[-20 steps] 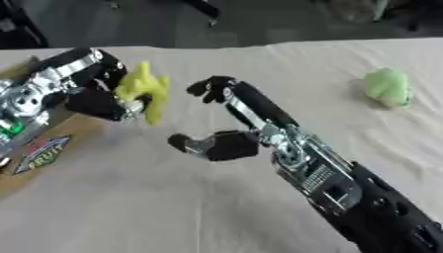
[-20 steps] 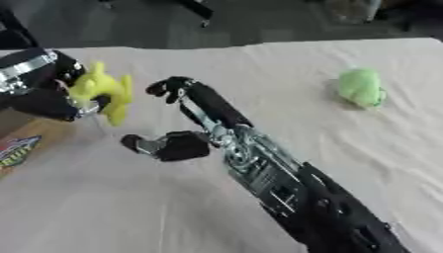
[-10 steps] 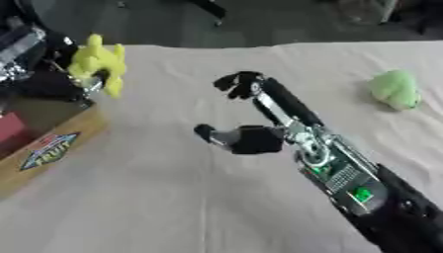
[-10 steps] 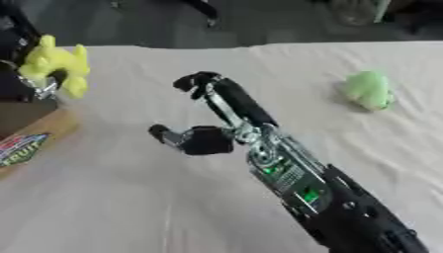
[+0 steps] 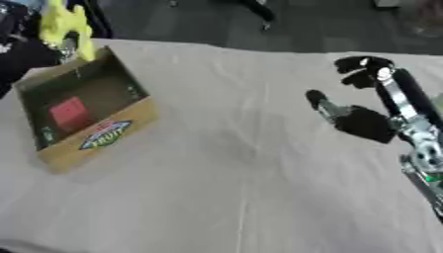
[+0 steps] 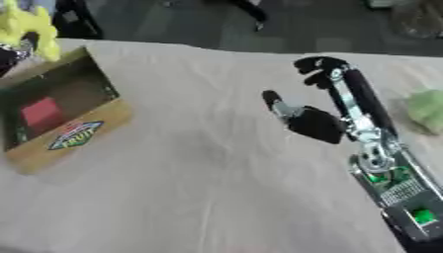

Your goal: Pick up the objects with one hand, pass them to the other hand, and then place them into the box on the other side of the table.

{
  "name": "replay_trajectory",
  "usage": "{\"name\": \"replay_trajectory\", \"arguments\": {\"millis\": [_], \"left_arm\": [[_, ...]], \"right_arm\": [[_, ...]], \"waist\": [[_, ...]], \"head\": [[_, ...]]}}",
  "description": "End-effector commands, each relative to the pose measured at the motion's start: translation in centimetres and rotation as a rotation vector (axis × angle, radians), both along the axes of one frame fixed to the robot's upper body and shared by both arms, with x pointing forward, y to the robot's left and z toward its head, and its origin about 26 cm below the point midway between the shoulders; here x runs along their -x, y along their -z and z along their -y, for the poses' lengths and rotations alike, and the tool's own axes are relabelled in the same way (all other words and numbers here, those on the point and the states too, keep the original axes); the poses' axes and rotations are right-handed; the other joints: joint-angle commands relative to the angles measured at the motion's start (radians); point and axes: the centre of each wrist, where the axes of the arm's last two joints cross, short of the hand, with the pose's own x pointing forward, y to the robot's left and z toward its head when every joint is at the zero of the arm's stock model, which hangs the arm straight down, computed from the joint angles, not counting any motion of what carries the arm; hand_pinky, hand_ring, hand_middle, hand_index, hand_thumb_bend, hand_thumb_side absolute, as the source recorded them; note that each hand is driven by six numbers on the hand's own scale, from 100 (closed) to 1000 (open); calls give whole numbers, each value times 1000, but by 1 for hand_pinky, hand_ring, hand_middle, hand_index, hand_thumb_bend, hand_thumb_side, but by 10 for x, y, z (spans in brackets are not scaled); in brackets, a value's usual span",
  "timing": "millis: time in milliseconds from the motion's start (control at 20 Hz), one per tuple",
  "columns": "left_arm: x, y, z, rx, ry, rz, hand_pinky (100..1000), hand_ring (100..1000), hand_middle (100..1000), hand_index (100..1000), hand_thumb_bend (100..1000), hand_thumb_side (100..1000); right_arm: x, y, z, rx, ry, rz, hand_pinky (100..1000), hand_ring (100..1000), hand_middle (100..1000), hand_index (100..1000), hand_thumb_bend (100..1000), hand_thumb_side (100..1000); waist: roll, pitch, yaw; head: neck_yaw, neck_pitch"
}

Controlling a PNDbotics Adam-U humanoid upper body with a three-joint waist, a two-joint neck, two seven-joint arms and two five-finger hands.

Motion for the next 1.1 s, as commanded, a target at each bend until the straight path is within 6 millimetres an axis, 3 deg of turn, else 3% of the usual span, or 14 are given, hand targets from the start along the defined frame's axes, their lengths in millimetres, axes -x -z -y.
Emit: {"name": "replay_trajectory", "arguments": {"millis": [50,450,1100], "left_arm": [[5,-14,-24,-13,-89,41,401,488,301,352,100,130],[-11,13,-47,2,-189,-6,409,494,324,387,100,159],[-35,28,-48,-30,-58,-119,445,515,370,413,100,184]], "right_arm": [[1,-16,18,-18,70,70,762,716,715,794,463,471],[-6,-19,40,-105,214,119,753,706,705,786,458,458],[-11,-21,52,-164,289,142,747,695,694,779,463,450]], "waist": [[1,-24,1],[-3,-23,-5],[-7,-18,-10]], "head": [[20,-16],[31,-26],[37,-12]]}}
